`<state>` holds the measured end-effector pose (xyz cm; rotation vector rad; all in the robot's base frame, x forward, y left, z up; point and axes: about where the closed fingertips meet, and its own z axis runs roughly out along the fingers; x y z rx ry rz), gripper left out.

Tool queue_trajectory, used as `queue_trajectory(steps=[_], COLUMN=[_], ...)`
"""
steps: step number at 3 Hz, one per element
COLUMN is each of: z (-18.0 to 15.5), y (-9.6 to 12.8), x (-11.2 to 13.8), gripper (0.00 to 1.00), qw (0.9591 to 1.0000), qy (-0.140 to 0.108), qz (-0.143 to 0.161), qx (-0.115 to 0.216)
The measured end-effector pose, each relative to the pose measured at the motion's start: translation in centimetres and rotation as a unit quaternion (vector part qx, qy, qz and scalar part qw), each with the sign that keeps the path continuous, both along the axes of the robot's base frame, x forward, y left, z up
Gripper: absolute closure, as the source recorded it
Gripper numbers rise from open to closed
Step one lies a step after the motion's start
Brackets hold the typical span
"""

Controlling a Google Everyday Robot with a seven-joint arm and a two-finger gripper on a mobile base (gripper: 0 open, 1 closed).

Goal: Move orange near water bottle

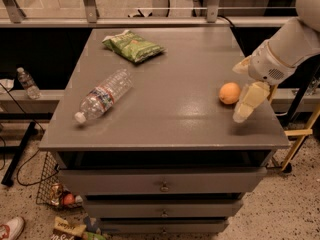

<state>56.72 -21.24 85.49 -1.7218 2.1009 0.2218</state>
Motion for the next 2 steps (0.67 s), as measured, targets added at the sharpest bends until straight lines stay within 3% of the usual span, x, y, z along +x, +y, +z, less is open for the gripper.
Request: queue_trajectory(steps=[2], z=[-1.49], y=[1.04], x=[0.67], gripper=[0.41], qw=[0.9998], qy=[0.012], qz=[0.014], qx=[0.009])
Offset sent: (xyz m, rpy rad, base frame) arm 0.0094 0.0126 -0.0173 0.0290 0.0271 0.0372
